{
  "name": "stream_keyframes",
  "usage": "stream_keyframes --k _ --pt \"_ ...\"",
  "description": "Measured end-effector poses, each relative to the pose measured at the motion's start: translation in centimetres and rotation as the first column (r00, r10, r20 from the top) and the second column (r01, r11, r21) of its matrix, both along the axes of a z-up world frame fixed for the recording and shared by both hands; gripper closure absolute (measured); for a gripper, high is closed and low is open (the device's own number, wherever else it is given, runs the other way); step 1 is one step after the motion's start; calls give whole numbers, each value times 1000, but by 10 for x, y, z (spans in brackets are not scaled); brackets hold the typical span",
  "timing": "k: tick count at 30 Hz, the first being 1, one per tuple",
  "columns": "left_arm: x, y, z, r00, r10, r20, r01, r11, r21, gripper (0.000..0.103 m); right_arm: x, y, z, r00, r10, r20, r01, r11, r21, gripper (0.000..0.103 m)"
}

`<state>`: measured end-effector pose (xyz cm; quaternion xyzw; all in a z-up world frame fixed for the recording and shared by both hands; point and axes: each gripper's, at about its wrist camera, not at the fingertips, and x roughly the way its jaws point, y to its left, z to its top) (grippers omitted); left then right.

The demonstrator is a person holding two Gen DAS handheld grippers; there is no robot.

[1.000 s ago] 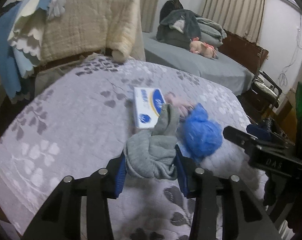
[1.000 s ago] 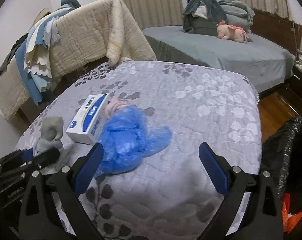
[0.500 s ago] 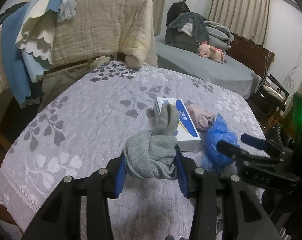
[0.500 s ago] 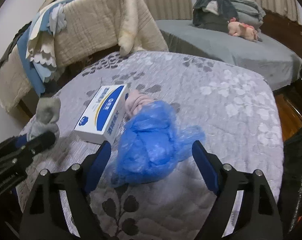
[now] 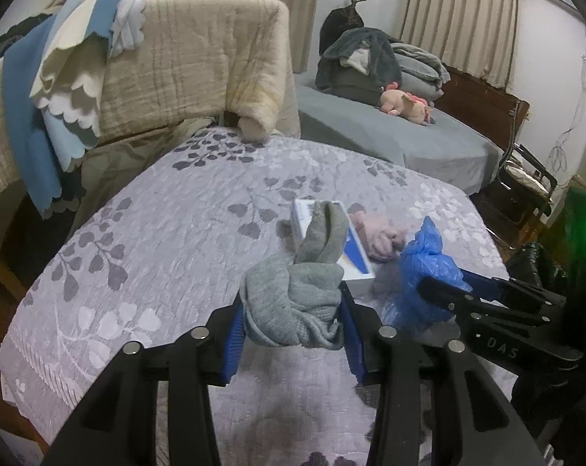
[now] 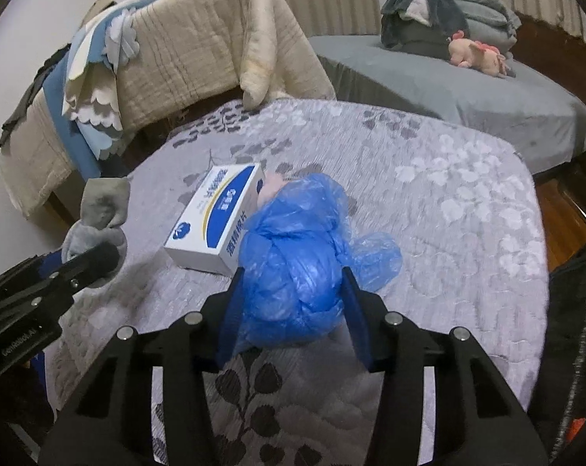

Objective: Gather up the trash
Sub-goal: 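Lift the grey sock and blue bag toward the bin with both tools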

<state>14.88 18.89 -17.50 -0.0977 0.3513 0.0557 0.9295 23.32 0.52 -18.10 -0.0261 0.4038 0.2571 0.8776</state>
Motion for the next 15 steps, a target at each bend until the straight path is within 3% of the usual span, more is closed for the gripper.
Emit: stream_keyframes --k 15 --pt "-3 -54 37 995 -79 62 78 997 23 60 -25 -65 50 994 -80 78 76 996 50 57"
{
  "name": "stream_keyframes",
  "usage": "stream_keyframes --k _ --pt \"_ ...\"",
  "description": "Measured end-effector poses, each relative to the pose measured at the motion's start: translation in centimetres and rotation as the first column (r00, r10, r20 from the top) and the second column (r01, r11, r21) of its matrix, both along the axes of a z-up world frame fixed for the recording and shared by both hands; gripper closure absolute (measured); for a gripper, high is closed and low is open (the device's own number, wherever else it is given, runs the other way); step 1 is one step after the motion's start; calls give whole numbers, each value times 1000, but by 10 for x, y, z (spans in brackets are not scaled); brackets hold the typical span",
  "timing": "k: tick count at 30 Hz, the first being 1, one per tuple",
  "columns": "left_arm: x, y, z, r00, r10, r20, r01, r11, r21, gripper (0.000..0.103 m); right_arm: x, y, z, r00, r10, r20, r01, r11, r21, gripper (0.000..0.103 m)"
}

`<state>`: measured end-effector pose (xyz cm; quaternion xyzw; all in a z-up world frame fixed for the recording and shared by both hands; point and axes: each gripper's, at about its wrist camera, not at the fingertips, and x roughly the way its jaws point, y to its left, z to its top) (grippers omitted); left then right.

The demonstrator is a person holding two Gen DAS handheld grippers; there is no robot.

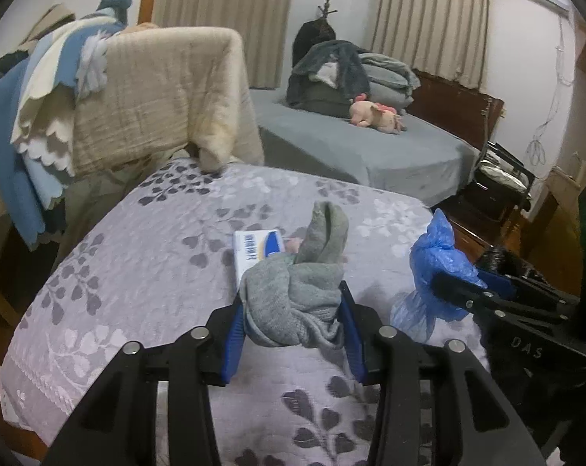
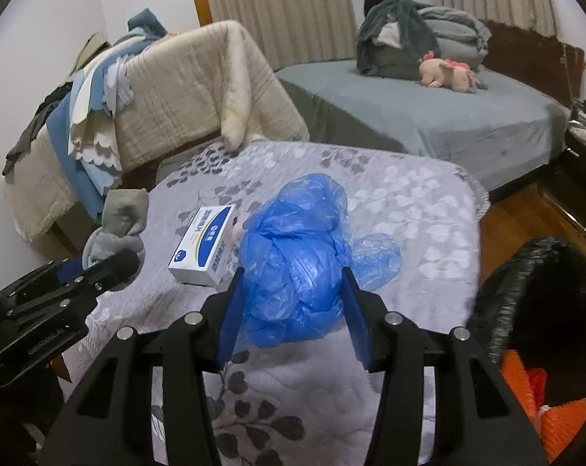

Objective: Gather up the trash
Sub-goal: 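Lift the grey sock and blue bag toward the bin with both tools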

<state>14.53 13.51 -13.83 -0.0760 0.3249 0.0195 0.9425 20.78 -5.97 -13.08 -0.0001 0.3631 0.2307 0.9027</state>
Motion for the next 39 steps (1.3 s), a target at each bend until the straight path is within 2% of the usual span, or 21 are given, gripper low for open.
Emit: stream_keyframes --k 10,19,28,39 --pt "-2 -52 21 995 -93 33 93 996 -7 60 -24 -59 28 995 -76 58 75 997 16 57" --pt "2 -106 33 978 -203 52 204 979 -11 60 -40 -113 43 982 -164 93 163 986 16 57" --pt "9 -159 38 950 -307 64 309 951 -18 60 -53 -167 48 959 -261 109 262 965 5 57" --pt "19 -224 42 902 -423 83 425 905 -12 60 -64 -230 43 919 -378 110 382 924 -11 57"
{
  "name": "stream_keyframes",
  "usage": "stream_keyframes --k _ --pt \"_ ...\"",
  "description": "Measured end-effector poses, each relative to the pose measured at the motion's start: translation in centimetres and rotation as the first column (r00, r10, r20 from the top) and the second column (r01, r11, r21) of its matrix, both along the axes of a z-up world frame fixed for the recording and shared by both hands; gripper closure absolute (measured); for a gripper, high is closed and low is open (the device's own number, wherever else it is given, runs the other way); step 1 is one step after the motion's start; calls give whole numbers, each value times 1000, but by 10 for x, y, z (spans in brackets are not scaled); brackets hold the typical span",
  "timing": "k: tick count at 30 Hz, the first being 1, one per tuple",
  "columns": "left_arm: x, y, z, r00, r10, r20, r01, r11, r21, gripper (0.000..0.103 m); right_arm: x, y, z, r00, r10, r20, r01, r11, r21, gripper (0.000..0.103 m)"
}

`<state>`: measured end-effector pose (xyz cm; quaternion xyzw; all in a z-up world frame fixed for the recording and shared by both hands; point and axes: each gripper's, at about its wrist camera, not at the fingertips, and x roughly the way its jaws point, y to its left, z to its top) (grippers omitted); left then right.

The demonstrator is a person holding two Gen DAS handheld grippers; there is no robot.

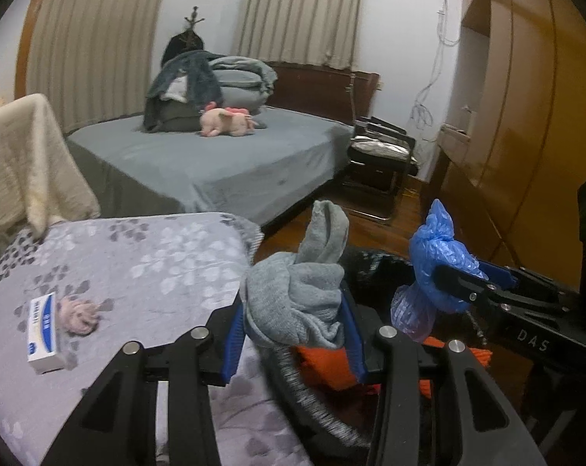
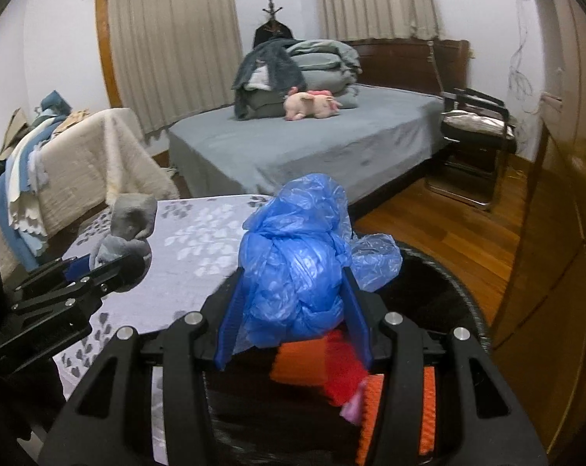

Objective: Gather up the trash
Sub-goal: 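Lift the grey sock and blue bag toward the bin with both tools, then open both tools over the bin to drop the sock and bag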

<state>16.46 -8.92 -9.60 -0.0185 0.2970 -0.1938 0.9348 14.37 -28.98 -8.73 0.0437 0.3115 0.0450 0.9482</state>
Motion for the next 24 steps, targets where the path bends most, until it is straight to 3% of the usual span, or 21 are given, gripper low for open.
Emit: stream_keyframes --k 12,24 --pt "15 -60 -11 994 -105 -17 105 994 2 60 -10 -49 -12 996 -94 -11 94 996 -7 57" --pt "28 -87 -30 988 -143 -58 144 990 15 60 -10 -72 -31 989 -141 -53 140 990 -10 56"
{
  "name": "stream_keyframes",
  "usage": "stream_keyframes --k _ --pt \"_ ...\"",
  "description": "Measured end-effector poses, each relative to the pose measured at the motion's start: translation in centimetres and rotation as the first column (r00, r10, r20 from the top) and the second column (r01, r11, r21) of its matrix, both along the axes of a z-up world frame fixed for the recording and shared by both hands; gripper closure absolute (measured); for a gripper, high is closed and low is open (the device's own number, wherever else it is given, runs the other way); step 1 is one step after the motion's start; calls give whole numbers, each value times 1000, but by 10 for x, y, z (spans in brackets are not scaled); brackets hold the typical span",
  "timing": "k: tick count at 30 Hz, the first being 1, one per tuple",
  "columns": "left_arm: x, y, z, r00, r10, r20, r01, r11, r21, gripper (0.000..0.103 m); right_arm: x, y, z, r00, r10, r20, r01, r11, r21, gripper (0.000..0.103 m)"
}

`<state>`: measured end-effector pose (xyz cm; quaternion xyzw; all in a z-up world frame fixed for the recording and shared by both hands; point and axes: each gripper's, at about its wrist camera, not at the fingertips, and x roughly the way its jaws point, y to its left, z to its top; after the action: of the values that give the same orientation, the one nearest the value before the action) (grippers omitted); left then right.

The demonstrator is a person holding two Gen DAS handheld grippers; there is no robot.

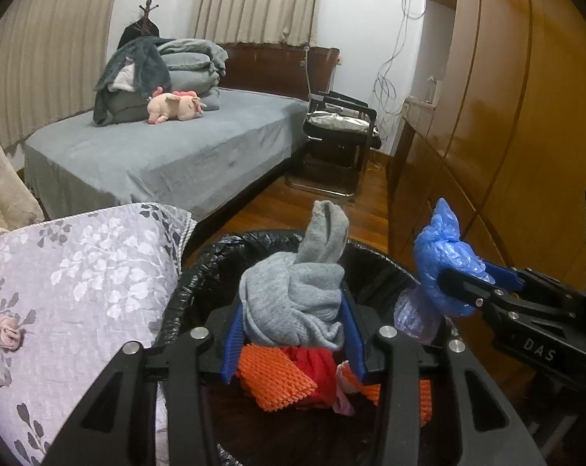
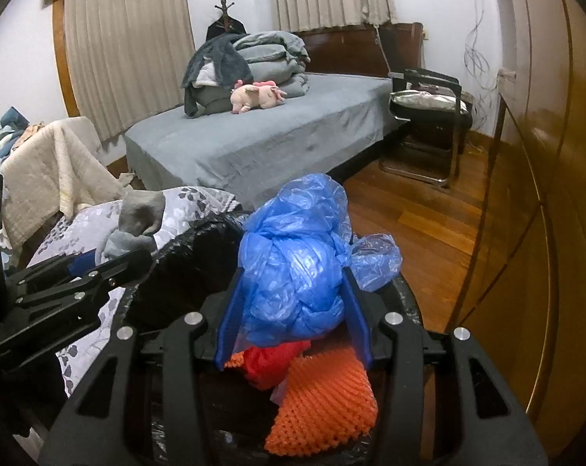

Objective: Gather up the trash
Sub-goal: 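Open both tools over the bin to drop the sock and bag, then move both tools back over the box and pink cloth on the bed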

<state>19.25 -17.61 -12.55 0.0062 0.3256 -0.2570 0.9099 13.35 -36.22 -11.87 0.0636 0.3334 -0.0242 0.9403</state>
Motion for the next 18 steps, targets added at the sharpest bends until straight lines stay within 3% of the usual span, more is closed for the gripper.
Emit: stream_keyframes --k 3,8,12,15,18 --pt "3 -2 -4 1000 -12 -20 12 1000 -6 57 -1 0 -4 1000 -6 -11 6 1000 -7 54" --pt "6 3 -7 999 -13 -50 12 999 -31 44 -2 0 -5 1000 -15 -18 15 1000 -11 43" --pt "3 15 -3 999 5 -38 -6 999 -40 36 -4 3 -3 1000 -17 -9 17 1000 -18 32" --pt "1 27 2 999 30 -26 -31 999 -41 28 -7 8 2 1000 -24 9 24 999 -26 14" --pt "-3 46 9 998 67 -9 -68 997 -46 21 -7 12 7 1000 -16 21 16 1000 -9 9"
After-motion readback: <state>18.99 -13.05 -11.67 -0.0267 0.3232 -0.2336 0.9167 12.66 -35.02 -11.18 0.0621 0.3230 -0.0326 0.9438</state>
